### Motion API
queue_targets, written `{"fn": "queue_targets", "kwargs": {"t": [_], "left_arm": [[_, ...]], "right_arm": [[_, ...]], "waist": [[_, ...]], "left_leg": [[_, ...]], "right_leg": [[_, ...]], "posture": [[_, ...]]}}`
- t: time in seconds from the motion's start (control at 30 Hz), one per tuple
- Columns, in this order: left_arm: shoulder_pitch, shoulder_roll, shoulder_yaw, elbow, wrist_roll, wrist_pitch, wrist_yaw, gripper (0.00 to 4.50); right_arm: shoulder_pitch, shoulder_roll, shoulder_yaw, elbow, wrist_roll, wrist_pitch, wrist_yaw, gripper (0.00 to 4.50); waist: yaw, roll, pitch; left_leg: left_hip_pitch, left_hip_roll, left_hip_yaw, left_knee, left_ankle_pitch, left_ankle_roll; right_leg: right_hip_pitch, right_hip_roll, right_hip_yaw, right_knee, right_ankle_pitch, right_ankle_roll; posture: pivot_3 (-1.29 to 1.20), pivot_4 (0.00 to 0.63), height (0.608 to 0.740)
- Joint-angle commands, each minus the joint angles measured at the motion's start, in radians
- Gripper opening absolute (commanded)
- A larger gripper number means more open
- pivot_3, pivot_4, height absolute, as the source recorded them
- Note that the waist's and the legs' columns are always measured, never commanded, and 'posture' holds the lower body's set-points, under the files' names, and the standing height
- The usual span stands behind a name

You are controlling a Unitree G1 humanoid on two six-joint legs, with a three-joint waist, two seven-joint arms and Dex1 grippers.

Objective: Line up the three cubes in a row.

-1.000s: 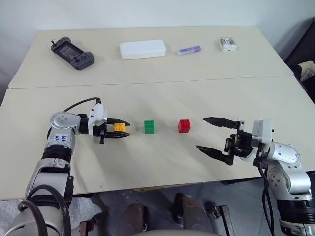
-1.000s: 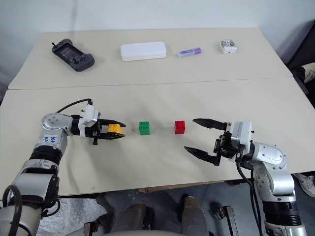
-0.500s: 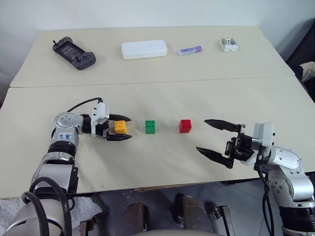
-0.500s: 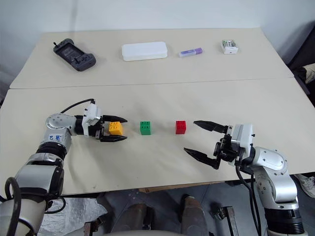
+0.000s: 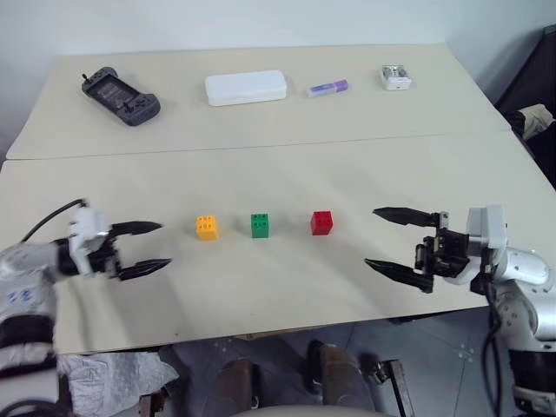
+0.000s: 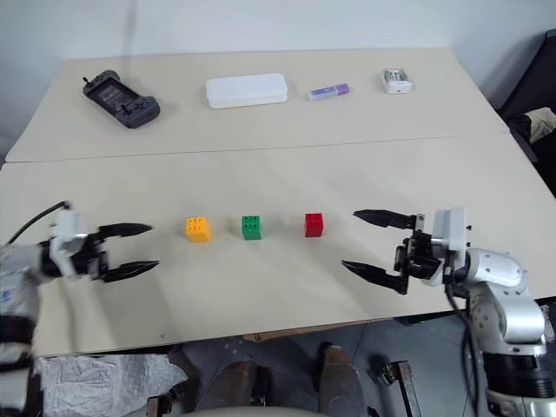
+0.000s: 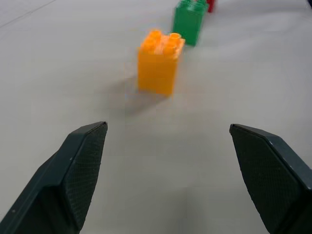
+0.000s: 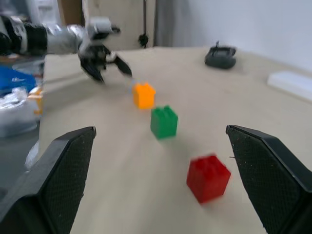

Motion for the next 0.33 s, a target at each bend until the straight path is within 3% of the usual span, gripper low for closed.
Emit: {"fn": "queue_targets", "kwargs": {"t": [0.03, 0.33], "left_arm": [[0.059, -0.005, 0.082, -0.177, -0.085, 0.088, 0.093, 4.27], [0.121, -0.036, 0.092, -0.259, -0.041, 0.027, 0.184, 4.27]], "right_arm": [[-0.054, -0.023, -0.01, 0.095, -0.003, -0.035, 0.098, 4.5], [-0.161, -0.01, -0.012, 0.292, -0.049, -0.096, 0.169, 4.5]], "waist": [[0.01, 0.002, 0.001], [0.008, 0.003, 0.001]], "left_leg": [[0.0, -0.001, -0.001, 0.0, 0.0, 0.0], [0.001, -0.001, 0.0, -0.001, 0.0, -0.001]], "right_leg": [[0.001, -0.001, 0.001, 0.0, 0.0, 0.0], [0.0, -0.002, -0.002, 0.0, 0.0, 0.0]], "posture": [[0.0, 0.15, 0.74], [0.0, 0.15, 0.74]]}}
